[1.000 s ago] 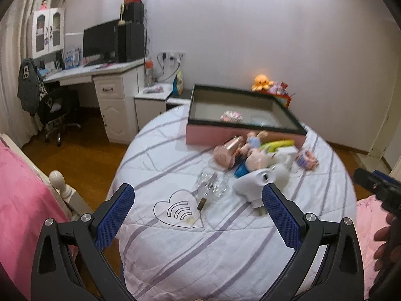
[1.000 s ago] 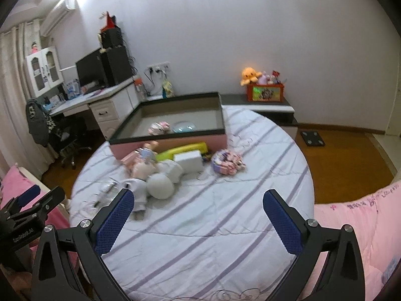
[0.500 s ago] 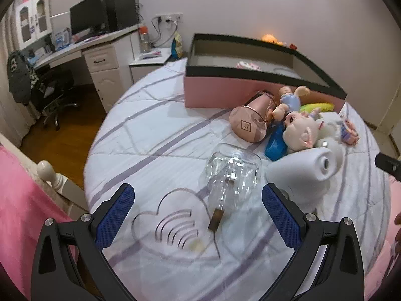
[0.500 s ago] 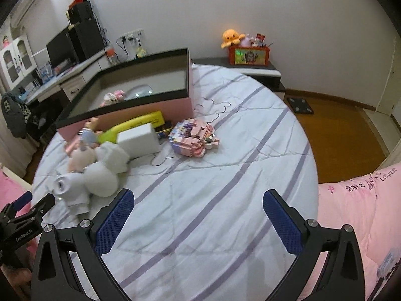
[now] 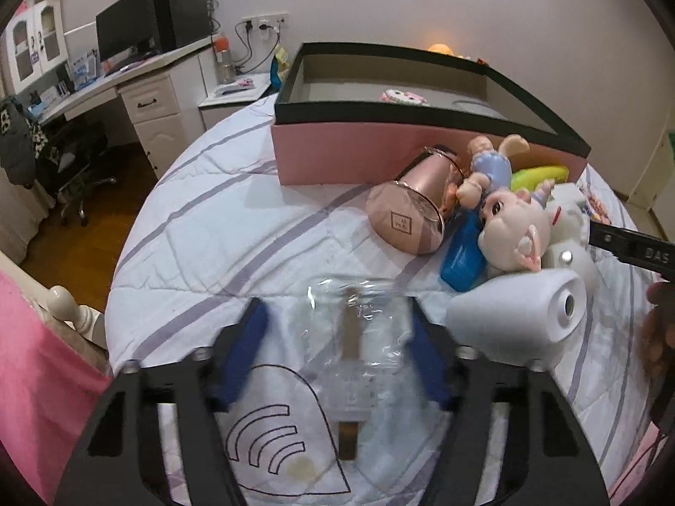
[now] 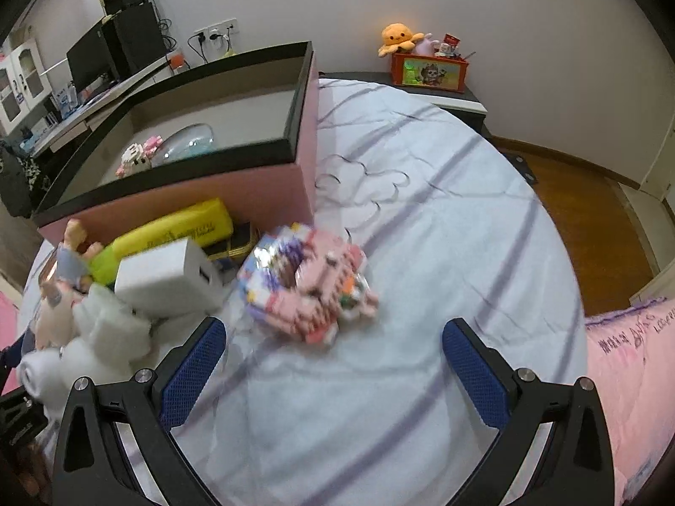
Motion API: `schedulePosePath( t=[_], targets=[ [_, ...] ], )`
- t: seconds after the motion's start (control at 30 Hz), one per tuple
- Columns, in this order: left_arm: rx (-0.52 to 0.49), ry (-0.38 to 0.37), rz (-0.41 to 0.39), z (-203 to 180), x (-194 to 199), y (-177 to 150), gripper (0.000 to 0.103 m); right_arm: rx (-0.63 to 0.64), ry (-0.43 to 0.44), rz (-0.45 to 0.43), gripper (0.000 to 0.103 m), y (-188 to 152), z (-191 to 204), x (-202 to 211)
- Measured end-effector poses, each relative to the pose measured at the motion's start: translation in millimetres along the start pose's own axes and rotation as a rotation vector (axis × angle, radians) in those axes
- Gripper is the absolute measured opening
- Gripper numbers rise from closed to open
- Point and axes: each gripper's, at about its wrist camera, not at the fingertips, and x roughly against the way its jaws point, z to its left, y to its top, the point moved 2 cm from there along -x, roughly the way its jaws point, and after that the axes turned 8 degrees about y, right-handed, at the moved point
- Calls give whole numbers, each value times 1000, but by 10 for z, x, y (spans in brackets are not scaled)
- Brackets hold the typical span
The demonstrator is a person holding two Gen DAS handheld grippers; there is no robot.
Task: Organize rigid objects
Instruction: 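Grasp the clear glass bottle with the left tool while the right tool grasps the pink block wreath, then carry both items into the dark box and open both tools to release them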
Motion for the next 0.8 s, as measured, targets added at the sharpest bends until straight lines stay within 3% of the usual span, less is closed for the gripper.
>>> schedulePosePath(
  t=[0.1, 0.17, 0.23, 0.8],
  targets=[
    [22, -18, 7, 40, -13, 32, 51, 44, 4, 11, 96, 28, 55, -66],
    [26, -21, 6, 43, -10, 33, 51, 68, -32, 1, 74, 28, 76, -56],
    [25, -18, 6, 32, 5, 25, 51, 67, -10, -1, 66, 36, 74, -23],
    [37, -38, -53, 87, 298, 250, 51, 36, 89, -87, 66, 165, 8, 454]
  ],
)
